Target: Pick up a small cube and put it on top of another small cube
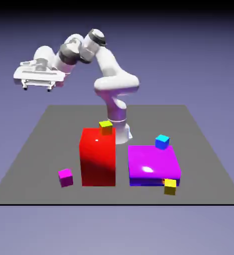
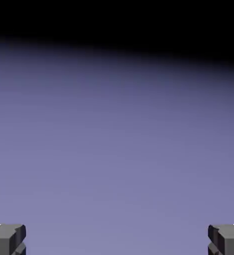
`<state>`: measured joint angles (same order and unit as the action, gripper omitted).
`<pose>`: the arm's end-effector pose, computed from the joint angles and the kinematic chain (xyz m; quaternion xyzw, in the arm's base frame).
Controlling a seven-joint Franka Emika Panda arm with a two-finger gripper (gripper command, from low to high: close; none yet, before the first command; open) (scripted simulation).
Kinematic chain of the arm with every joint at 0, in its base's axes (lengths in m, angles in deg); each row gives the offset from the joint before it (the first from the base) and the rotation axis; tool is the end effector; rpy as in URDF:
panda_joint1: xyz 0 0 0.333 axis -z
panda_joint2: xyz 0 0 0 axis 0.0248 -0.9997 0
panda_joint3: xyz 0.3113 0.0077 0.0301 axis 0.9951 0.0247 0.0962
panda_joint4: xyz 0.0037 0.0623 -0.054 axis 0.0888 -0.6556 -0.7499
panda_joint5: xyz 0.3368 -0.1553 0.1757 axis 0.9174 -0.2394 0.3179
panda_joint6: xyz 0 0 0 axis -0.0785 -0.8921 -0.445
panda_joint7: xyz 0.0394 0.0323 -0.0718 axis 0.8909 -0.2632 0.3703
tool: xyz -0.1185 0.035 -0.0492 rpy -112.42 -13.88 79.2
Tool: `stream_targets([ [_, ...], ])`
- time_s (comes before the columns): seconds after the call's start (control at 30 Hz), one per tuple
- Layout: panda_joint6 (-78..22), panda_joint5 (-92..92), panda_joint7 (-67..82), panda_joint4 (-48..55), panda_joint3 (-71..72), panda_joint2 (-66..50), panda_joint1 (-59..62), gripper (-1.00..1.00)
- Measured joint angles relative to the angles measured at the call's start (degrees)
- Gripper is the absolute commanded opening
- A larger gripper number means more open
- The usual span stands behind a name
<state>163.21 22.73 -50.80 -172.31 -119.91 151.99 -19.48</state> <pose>0.3047 -0.3524 0.4319 -0.7726 0.2281 -0.5475 0.2266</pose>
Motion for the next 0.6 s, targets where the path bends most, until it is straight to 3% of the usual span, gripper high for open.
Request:
stream_targets([
  [0.6,-3.77,-0.82,35.78,4.76,-37.38,18.34,-10.64,0.0],
])
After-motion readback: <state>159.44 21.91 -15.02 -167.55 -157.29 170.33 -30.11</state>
